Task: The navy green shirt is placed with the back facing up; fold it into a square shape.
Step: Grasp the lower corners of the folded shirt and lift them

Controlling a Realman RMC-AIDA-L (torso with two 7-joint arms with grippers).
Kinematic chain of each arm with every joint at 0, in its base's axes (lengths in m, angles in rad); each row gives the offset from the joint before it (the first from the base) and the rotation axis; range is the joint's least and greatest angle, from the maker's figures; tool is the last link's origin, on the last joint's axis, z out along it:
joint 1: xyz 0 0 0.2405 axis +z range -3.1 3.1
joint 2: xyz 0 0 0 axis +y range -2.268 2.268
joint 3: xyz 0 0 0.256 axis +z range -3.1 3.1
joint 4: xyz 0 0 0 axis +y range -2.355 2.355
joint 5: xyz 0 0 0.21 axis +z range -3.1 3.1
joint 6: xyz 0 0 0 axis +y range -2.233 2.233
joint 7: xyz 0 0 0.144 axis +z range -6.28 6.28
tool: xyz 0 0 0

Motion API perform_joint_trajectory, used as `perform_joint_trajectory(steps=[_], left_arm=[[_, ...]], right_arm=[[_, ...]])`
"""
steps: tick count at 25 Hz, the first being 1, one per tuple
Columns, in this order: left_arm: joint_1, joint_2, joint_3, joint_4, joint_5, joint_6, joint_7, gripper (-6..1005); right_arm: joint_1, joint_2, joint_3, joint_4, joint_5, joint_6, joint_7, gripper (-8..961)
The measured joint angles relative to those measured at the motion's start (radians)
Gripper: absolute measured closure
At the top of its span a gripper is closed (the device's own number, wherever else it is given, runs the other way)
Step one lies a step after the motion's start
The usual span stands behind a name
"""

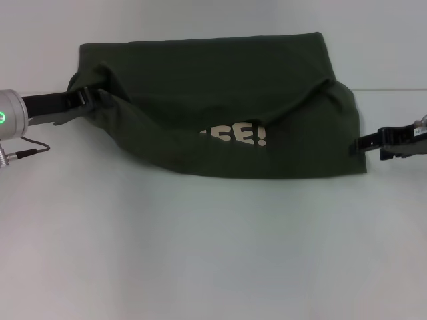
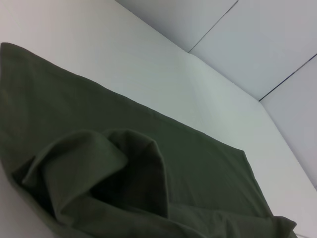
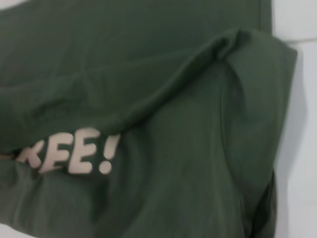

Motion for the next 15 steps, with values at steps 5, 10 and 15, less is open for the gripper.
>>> perform_joint_trajectory(steps=[5, 10, 15], left_arm=[[-0.002, 0.000, 0.003, 0.000, -0.003, 0.002, 0.000, 925], [0.001, -0.002, 0.000, -0.003, -0.002, 0.004, -0.001, 925], [0.007, -0.002, -0.001, -0.004, -0.007, 0.005, -0.001, 925]], right_arm=[[-0.003, 0.020, -0.010, 0.010, 0.000, 0.049, -0.008, 249], [-0.001, 0.049, -0.049, 0.025, -0.001, 0.115, -0.008, 255], [0.012, 0.052, -0.080, 0.065, -0.008, 0.158, 0.011, 262]])
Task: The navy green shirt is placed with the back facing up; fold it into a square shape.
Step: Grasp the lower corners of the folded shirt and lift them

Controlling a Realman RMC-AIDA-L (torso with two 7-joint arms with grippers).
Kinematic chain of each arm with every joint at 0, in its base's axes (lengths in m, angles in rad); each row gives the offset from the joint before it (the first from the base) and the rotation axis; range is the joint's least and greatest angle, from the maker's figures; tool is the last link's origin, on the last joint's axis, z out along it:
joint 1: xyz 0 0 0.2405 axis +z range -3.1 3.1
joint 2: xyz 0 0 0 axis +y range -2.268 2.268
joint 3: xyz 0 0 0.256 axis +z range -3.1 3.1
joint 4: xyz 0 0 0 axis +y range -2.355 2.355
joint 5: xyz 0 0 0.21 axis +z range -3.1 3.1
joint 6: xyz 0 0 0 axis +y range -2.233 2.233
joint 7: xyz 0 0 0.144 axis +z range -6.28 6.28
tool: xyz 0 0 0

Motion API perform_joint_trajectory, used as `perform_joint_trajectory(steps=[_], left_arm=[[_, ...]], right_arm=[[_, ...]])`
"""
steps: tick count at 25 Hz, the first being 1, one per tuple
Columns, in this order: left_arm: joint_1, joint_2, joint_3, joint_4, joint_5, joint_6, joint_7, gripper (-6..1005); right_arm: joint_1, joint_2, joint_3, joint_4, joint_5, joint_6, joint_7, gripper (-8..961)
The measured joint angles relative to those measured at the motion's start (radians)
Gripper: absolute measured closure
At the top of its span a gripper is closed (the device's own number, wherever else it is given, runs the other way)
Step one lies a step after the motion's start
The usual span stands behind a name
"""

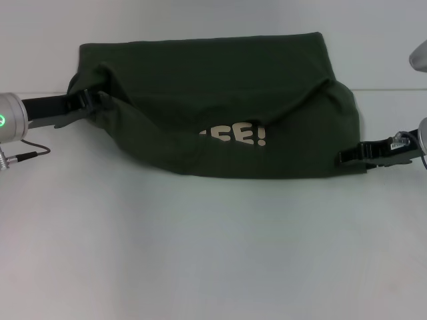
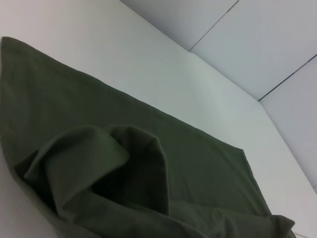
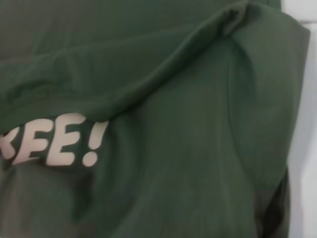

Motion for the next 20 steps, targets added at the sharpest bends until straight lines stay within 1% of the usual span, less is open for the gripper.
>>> perform_joint_trajectory(steps=[9, 15, 17, 20], left_arm=[[-0.003, -0.003, 0.000, 0.001, 0.001, 0.000, 0.000, 925], [-0.003, -0.004, 0.000, 0.001, 0.002, -0.001, 0.000, 926], [-0.003, -0.004, 0.000, 0.001, 0.001, -0.001, 0.000, 926], [-0.003, -0.004, 0.000, 0.002, 0.002, 0.000, 0.000, 926]], right_arm=[[0.000, 0.000, -0.011, -0.005, -0.009, 0.013, 0.017, 273], [0.000, -0.001, -0.011, -0.005, -0.009, 0.021, 0.017, 509], [0.001, -0.001, -0.011, -0.003, -0.009, 0.025, 0.017, 749], [0.001, 0.000, -0.011, -0.001, -0.009, 0.032, 0.016, 850]])
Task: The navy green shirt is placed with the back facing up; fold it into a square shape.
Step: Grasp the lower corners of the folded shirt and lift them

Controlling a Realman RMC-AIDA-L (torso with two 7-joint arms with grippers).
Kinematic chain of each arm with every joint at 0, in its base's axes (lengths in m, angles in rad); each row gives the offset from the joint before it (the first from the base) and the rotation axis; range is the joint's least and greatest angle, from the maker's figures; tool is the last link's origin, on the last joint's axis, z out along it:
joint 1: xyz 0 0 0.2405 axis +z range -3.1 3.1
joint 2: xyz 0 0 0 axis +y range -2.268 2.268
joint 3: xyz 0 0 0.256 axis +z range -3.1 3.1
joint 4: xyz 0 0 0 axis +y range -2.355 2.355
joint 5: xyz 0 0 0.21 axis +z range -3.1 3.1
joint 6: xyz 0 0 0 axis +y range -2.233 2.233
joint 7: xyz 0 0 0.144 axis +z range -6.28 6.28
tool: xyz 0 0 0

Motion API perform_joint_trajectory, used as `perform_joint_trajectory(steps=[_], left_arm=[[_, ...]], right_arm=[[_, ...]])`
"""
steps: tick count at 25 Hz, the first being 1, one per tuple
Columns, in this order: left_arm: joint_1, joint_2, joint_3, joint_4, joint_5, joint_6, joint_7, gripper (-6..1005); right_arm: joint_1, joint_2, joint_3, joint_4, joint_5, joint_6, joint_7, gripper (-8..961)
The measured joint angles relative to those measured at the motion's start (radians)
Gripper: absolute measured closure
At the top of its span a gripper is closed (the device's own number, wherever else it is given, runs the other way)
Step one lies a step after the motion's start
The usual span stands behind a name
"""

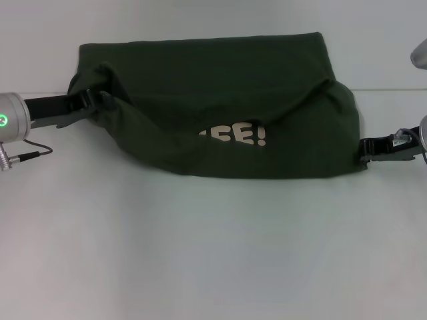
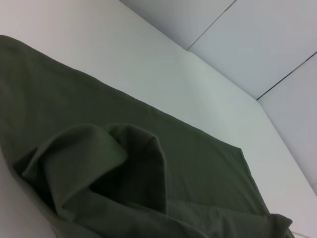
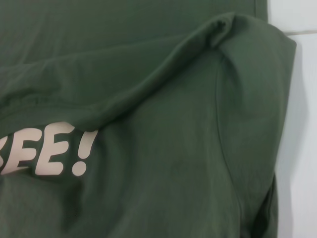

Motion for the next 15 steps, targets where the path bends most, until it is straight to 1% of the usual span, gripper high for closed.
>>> perform_joint_trajectory(steps=[3, 6, 9, 11, 15], left_arm=[[-0.001, 0.000, 0.000, 0.000, 0.002, 0.001, 0.000, 926], [-0.001, 0.000, 0.000, 0.001, 0.002, 0.001, 0.000, 926], [0.001, 0.006, 0.002, 0.002, 0.003, 0.023, 0.000, 926], [0.004, 0.018, 0.006, 0.002, 0.005, 0.070, -0.004, 926], [0.014, 0.054, 0.008, 0.003, 0.036, 0.167, -0.043, 926]], right_arm=[[-0.001, 0.000, 0.000, -0.002, 0.000, 0.001, -0.002, 951], [-0.004, 0.000, 0.002, -0.005, 0.003, -0.004, -0.005, 951], [-0.011, -0.002, 0.005, -0.024, 0.004, -0.035, -0.005, 951], [-0.023, -0.005, 0.006, -0.059, 0.003, -0.080, -0.002, 950], [-0.058, -0.008, 0.012, -0.154, 0.005, -0.184, 0.001, 950]])
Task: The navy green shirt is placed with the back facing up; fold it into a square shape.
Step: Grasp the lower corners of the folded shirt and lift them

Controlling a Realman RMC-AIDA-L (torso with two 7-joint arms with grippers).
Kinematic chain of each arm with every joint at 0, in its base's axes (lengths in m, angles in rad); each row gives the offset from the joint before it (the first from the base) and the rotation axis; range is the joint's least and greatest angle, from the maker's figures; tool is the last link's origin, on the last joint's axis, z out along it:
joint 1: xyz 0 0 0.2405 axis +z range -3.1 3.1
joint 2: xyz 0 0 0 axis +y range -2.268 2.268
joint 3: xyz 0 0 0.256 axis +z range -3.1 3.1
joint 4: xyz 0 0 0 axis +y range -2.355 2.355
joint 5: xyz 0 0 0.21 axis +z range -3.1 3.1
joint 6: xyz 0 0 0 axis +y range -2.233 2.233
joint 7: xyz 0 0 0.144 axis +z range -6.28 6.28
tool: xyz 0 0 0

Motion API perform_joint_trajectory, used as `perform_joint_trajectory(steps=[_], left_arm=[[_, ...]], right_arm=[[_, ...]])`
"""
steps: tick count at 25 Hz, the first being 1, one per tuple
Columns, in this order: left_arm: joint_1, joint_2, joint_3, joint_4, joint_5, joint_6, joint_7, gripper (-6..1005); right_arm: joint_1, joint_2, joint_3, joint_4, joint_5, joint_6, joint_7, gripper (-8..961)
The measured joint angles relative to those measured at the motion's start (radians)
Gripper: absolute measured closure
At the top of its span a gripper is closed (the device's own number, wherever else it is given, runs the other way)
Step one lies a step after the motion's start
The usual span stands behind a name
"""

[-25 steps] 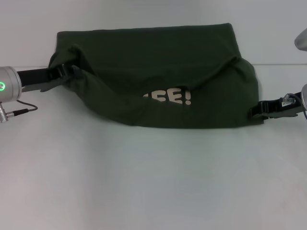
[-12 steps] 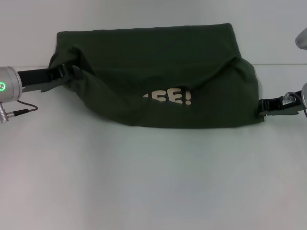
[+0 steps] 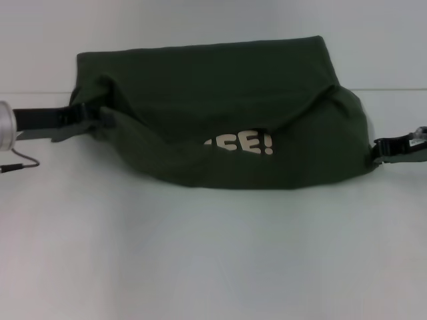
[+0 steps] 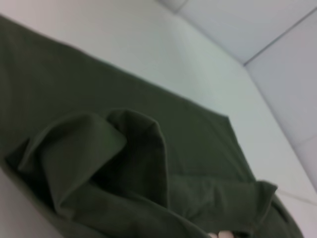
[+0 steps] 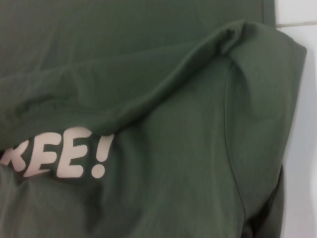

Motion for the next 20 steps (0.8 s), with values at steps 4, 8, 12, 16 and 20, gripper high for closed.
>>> perform_joint_trajectory(steps=[4, 8, 12, 16, 20], left_arm=[[0.016, 0.029, -0.001, 0.009, 0.028, 0.076, -0.026, 926], [0.032, 0.046, -0.006, 0.030, 0.089, 0.138, -0.047, 926], [0.044, 0.057, -0.006, 0.049, 0.143, 0.183, -0.060, 926], [0.052, 0.063, -0.007, 0.058, 0.186, 0.235, -0.050, 926], [0.077, 0.067, -0.009, 0.086, 0.202, 0.311, -0.028, 926]], right_arm=[[-0.026, -0.002, 0.007, -0.052, -0.002, -0.080, 0.000, 950], [-0.052, -0.005, 0.005, -0.074, -0.005, -0.159, -0.002, 950], [-0.080, -0.007, 0.007, -0.104, -0.006, -0.218, 0.000, 949], [-0.100, -0.002, 0.011, -0.125, -0.005, -0.306, 0.000, 949], [-0.124, 0.005, 0.012, -0.135, 0.001, -0.419, -0.005, 949]])
